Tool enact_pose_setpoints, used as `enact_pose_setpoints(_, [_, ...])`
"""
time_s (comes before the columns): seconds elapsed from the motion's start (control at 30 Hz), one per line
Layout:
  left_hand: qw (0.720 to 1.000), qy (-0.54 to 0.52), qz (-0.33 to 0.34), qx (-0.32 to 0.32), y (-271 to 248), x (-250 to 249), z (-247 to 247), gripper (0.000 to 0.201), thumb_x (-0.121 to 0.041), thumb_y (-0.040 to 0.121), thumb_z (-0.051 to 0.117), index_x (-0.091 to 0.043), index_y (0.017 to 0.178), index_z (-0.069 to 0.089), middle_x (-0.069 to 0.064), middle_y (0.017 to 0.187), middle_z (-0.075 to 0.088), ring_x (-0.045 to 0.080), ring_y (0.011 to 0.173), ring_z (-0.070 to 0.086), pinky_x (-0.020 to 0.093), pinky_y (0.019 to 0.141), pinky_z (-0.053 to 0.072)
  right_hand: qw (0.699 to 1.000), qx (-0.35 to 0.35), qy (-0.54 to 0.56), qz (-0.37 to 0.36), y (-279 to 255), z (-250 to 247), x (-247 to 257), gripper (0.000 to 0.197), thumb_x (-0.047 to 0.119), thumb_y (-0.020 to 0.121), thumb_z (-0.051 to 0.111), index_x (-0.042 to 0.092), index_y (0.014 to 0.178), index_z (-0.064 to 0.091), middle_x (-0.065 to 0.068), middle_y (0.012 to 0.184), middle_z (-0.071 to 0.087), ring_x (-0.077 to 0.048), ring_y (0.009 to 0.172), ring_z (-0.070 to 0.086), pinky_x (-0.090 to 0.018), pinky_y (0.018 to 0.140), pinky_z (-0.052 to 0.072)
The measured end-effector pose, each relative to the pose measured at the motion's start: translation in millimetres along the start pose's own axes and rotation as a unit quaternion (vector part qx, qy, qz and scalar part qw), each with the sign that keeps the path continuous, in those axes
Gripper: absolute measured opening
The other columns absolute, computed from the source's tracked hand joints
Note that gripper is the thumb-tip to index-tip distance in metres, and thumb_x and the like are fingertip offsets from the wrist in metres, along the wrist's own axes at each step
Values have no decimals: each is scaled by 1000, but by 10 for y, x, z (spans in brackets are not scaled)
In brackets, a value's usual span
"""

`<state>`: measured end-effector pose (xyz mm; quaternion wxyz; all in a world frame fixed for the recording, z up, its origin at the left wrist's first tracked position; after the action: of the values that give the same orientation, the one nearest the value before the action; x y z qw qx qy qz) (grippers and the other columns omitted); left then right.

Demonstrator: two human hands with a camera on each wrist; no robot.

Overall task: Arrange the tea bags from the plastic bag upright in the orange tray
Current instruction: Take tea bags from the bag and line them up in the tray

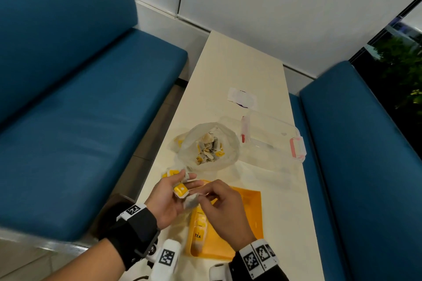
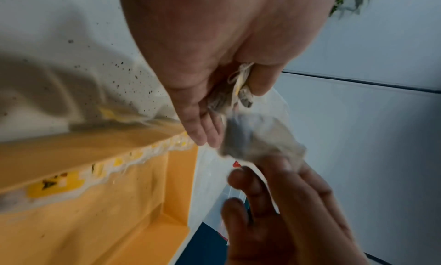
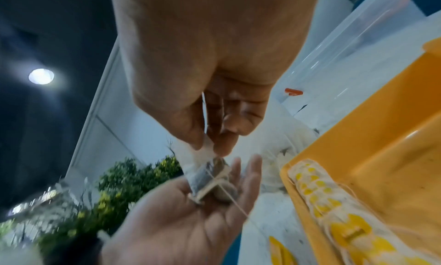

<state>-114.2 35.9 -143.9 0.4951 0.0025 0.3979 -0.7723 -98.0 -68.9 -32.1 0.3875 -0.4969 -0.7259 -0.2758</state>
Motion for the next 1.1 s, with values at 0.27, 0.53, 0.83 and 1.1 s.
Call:
enact_pose_setpoints(0.27, [991, 116, 65, -5, -44, -199, -64, 33, -7, 99, 51, -21, 126, 64, 17, 112, 74, 27, 93, 71, 40, 82, 54, 991, -18, 96, 86, 200, -392, -168, 7, -2, 87, 67, 3, 81, 65, -7, 69, 70, -18, 62, 69, -18, 54, 46])
enact_pose_setpoints(0.53, [976, 193, 81, 55, -174, -212, 57, 20, -3, 84, 71, -19, 95, 68, 7, 98, 70, 20, 84, 65, 31, 67, 49, 989, 34, 91, 113, 237, -349, -295, 6, 3, 89, 68, 3, 83, 65, -13, 66, 70, -16, 59, 64, -22, 52, 44])
enact_pose_setpoints(0.83, [929, 325, 160, 79, -252, -311, 295, 31, -28, 70, 86, -23, 99, 76, -1, 81, 66, 8, 68, 56, 23, 55, 40, 985, 71, 107, 115, 298, -264, -204, 2, -3, 86, 67, -2, 85, 67, -12, 66, 65, -14, 54, 61, -15, 50, 43])
enact_pose_setpoints(1.1, [922, 325, 208, 25, -205, -409, 249, 23, -21, 75, 87, -6, 85, 73, 4, 67, 55, 15, 60, 45, 21, 50, 36, 959, 113, 196, 172, 192, -38, -405, 33, 4, 77, 72, 14, 108, 67, -5, 90, 67, -21, 67, 52, -28, 53, 37])
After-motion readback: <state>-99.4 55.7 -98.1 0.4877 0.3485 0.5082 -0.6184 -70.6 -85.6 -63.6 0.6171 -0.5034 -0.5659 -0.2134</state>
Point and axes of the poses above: each hand's wrist, its own y-axis towards the middle knuckle, its own z-axis out of the palm, x = y × z, the point moved 10 cm from there along y, towards the middle knuckle
